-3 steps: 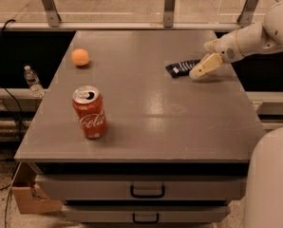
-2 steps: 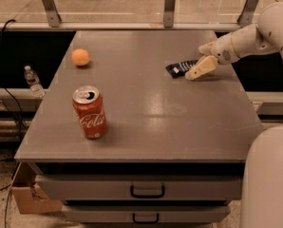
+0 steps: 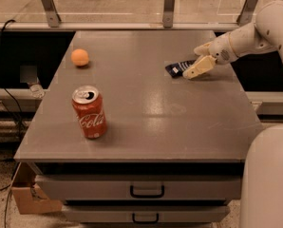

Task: Move rxbar blueberry near coke can

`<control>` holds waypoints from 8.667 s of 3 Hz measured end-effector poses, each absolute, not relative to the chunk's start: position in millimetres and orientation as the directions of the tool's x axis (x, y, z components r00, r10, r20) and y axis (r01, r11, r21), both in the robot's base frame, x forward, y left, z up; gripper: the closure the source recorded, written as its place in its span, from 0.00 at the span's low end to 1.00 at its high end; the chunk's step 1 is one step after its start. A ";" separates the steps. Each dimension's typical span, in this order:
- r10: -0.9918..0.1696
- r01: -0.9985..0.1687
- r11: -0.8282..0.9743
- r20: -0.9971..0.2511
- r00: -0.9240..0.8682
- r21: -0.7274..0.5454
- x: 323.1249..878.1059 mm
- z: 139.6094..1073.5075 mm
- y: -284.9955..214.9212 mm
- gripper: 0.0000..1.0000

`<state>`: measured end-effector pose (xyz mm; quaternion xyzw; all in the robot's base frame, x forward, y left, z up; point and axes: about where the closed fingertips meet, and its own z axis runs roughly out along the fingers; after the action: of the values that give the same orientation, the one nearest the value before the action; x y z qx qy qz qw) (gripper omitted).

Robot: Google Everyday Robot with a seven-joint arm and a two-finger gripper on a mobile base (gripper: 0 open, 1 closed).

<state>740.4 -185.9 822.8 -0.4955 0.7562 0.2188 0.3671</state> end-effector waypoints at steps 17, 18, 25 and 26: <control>-0.527 -0.988 -0.122 -0.837 0.145 -0.095 572.7 843.4 24.3 1.00; -0.538 -0.987 -0.139 -0.831 0.144 -0.081 572.3 849.8 21.3 1.00; -0.562 -0.981 -0.187 -0.815 0.142 -0.043 566.8 847.2 27.7 0.00; -0.575 -0.971 -0.231 -0.797 0.185 -0.058 563.1 850.3 27.4 0.00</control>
Offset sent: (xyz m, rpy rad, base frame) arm -0.0427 0.0220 0.0061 -0.0402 -0.0059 0.0971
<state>563.1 27.4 850.3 -0.7102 0.5445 0.3335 0.2966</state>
